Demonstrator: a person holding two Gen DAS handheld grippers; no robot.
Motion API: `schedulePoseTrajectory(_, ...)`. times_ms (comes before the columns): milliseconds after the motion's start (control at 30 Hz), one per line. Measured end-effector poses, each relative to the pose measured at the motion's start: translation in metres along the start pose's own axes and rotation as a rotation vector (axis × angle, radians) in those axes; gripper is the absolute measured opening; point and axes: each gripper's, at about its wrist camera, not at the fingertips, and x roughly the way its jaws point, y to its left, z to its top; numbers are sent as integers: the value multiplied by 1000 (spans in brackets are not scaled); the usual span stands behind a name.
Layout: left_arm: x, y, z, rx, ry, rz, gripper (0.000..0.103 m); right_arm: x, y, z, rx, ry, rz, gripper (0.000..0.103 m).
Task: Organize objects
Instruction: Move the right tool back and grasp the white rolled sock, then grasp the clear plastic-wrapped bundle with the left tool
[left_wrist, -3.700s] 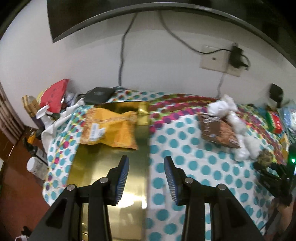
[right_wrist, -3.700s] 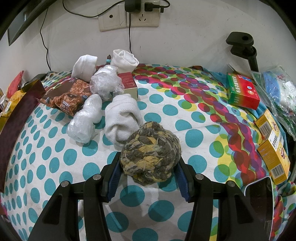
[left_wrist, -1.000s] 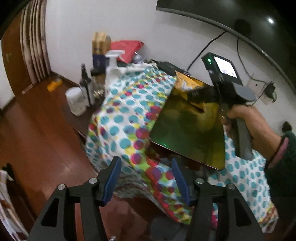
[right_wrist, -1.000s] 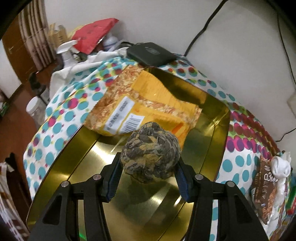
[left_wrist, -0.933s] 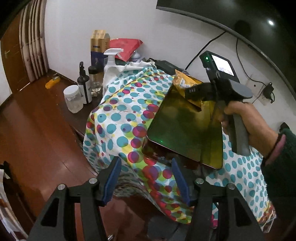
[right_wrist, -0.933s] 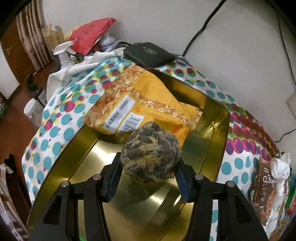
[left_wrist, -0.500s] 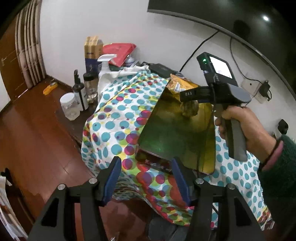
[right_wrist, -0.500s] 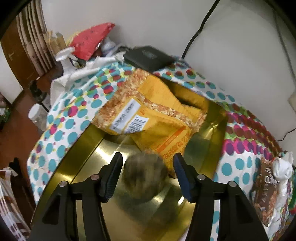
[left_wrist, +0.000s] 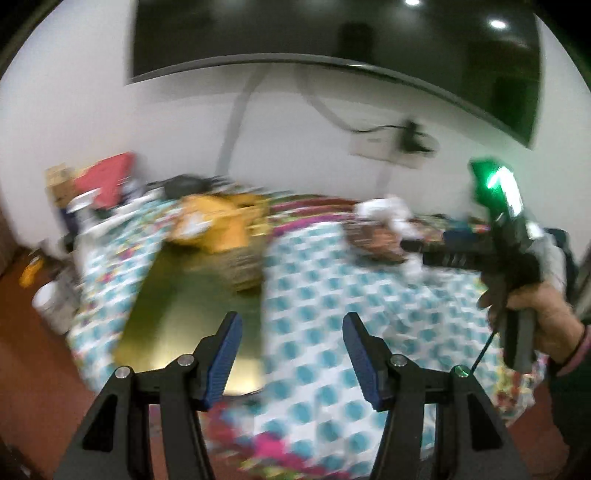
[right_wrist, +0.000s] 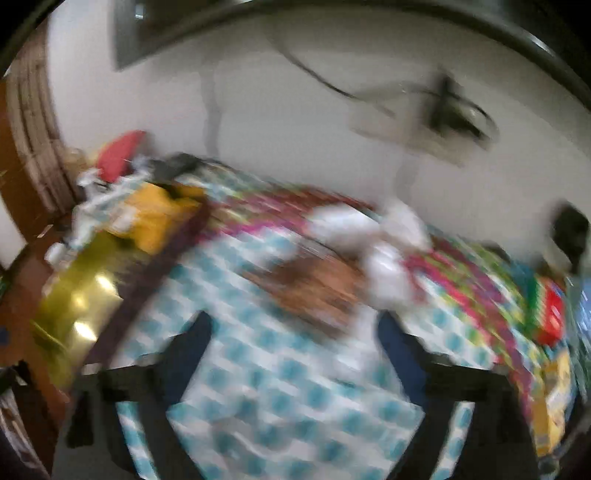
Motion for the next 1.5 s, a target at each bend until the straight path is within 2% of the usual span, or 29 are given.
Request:
schedulePoseTrajectory(67,14,-22,2,42,0,-59,58,6,-28,-13,18,8,-60,93)
schedulePoseTrajectory(133,31,-41,3,80,43,-89,58,8,-44,-19,35,1,-72,93)
schedulePoseTrajectory(233,56,-53,6,51,110,-148,58,18,-52,-21,32,1,-89,93)
schedulePoseTrajectory(267,63,-55,7,38,126,-153,58,22,-54,-24,25,6,-94,92)
schedulePoseTrajectory(300,69,-57,8,29,137,-163,58,26,-56,-25,19,2,-100,85)
schedulePoseTrajectory(333,77,-60,10,29,154,-165,58,31,-53,-24,13,-1,-108,82)
schedulePoseTrajectory(533,103,-79,12,77,163,-126,58,52,-59,-31,38,14,-103,78)
schedulePoseTrajectory(633,119,-89,15,91,191,-125,58,62,-60,-32,35,27,-112,61)
schedulePoseTrajectory(700,128,-96,16,99,196,-114,58,71,-62,-34,45,55,-70,44)
schedulePoseTrajectory(733,132,-100,17,104,194,-123,58,70,-64,-34,56,37,-61,43)
schedulePoseTrajectory(767,138,-105,18,117,198,-128,58,69,-65,-34,61,27,-70,29)
schedulePoseTrajectory(800,142,-108,19,120,198,-121,58,67,-68,-34,73,8,-86,24)
schedulePoseTrajectory(867,151,-117,22,130,199,-142,58,63,-77,-33,114,-19,-136,24)
schedulePoseTrajectory(1133,188,-152,27,178,218,-162,58,61,-118,-35,270,-55,-173,24)
schedulePoseTrajectory(1367,220,-166,34,122,223,-134,58,60,-114,-35,255,-68,-156,25)
schedulePoseTrajectory(1500,235,-167,33,98,253,-104,58,61,-115,-35,259,-59,-148,26)
